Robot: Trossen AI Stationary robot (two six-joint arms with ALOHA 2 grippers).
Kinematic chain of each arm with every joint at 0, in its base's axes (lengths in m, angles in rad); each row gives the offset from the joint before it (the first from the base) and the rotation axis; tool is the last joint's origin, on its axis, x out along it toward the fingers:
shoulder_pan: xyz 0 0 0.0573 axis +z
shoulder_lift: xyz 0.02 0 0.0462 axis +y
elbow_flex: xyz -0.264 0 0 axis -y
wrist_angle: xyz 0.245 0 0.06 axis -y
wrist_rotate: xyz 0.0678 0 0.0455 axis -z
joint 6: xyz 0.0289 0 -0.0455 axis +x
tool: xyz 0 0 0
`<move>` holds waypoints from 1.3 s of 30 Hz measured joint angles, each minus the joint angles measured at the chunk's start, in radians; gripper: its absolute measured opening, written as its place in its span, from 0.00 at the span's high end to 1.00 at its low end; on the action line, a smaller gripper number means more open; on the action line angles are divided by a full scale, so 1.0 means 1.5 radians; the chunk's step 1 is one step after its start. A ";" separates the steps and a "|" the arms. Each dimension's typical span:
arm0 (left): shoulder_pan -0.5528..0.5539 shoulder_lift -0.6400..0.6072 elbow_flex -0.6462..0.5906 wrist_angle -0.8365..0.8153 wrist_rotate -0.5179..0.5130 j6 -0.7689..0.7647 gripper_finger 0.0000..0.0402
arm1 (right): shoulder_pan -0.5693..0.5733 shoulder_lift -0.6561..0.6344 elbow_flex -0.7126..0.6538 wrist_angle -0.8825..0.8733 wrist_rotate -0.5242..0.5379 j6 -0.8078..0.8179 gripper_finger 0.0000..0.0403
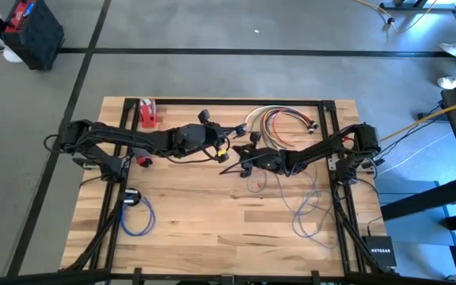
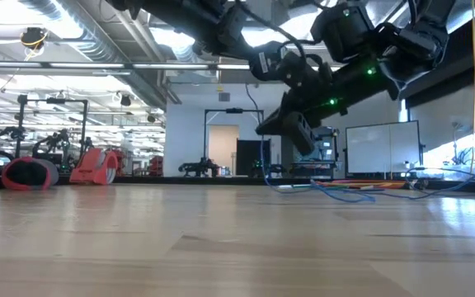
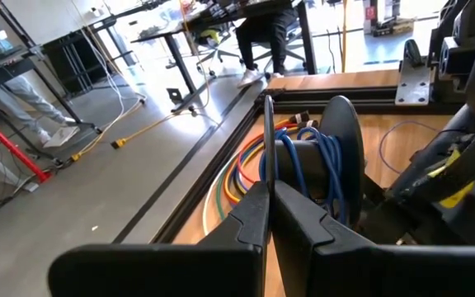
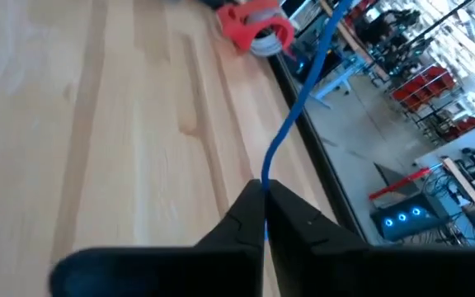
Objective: Coil cords
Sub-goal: Coil the blue cable wire on the black spool
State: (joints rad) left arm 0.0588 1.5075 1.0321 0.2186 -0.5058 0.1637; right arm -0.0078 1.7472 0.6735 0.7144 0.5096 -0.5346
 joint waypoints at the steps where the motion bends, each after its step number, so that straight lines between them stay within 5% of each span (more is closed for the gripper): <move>1: -0.002 -0.001 0.000 0.000 0.000 0.001 0.99 | 0.000 0.000 0.000 -0.002 0.009 0.000 0.96; 14: -0.045 -0.045 0.000 -0.073 -0.032 0.012 0.99 | -0.019 -0.015 -0.044 -0.006 0.121 0.009 0.98; 24: -0.030 -0.051 0.001 -0.143 -0.050 -0.012 0.99 | -0.036 -0.163 -0.093 -0.025 0.127 0.073 0.99; 33: -0.024 -0.050 0.001 -0.159 -0.050 -0.010 0.99 | -0.035 -0.283 -0.093 -0.061 0.110 0.097 0.99; 39: -0.009 -0.036 0.001 -0.150 -0.050 -0.012 0.99 | -0.035 -0.334 -0.093 -0.059 0.009 0.187 0.99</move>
State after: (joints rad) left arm 0.0449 1.4541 1.0328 -0.0064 -0.5807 0.1453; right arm -0.0601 1.2469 0.5347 0.6260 0.5236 -0.2538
